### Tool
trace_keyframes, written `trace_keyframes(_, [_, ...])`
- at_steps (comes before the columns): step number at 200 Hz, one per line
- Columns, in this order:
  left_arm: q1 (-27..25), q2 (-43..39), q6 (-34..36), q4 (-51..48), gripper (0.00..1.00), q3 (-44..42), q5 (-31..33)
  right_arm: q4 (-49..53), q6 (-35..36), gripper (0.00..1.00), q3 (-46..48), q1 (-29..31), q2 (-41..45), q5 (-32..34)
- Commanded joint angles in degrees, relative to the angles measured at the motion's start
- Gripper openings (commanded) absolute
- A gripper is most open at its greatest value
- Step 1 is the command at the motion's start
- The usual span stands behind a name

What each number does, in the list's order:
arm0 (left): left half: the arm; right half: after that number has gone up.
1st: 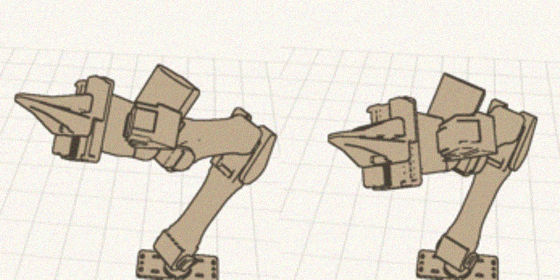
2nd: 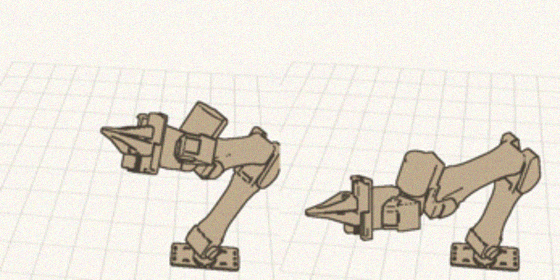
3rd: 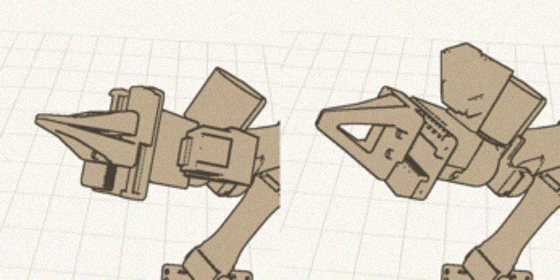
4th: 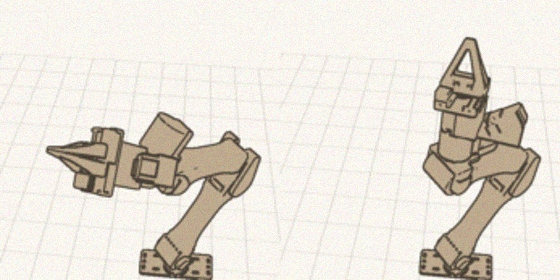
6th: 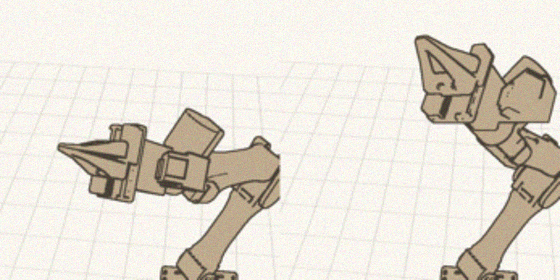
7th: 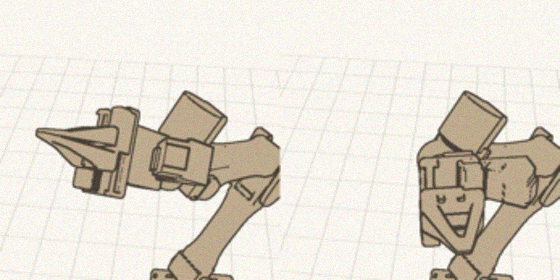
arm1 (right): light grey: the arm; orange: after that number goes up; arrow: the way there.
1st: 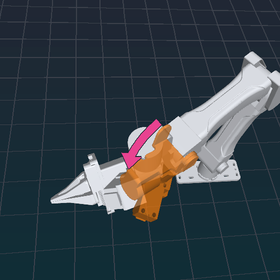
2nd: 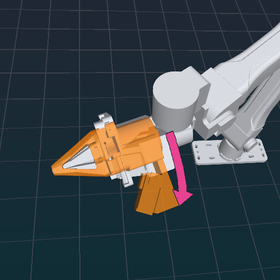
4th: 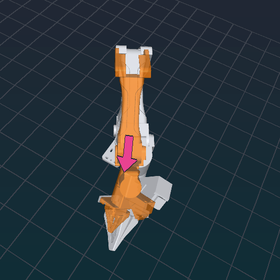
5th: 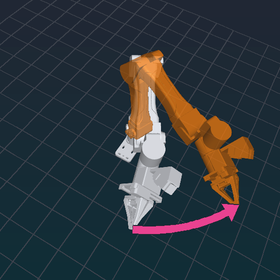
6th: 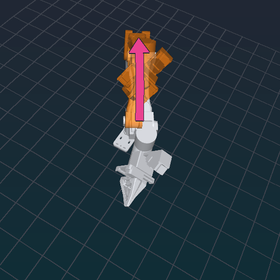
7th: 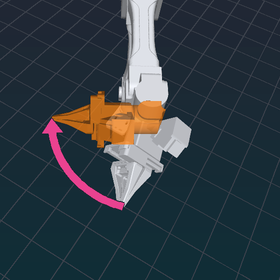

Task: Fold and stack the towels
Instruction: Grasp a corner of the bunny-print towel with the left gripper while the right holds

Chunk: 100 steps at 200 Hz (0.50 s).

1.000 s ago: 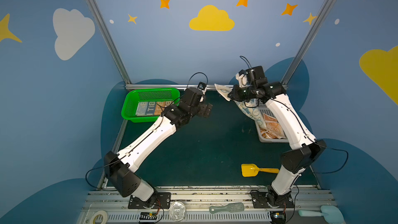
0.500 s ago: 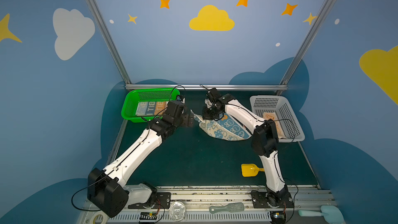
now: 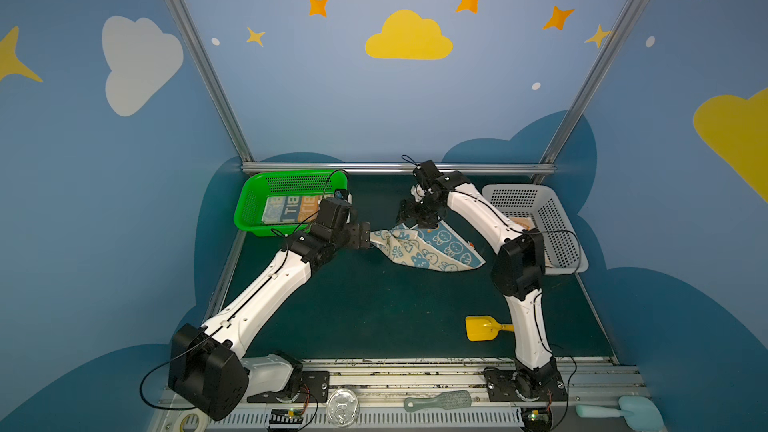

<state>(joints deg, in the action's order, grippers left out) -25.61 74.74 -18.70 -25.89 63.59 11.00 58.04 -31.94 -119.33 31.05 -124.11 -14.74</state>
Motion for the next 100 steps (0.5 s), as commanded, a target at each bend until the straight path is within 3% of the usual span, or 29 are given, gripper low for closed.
trace_keyframes(1, [0.18,1.67,-1.97,1.70,1.00,-0.49,-3.81,-2.29,0.43,0.83,5.41,-3.00,2.20,-1.49])
trace_keyframes(51, [0.19,3.43,-3.95,2.40,0.99,-0.33,-10.39,-8.73,3.81,0.76,10.09,-5.28,-1.25,-3.65])
trace_keyframes(100, [0.20,3.53,-3.55,1.18,1.00,-0.57,-10.48,-13.52,5.58,0.66,10.04,-5.21,-4.88,-6.84])
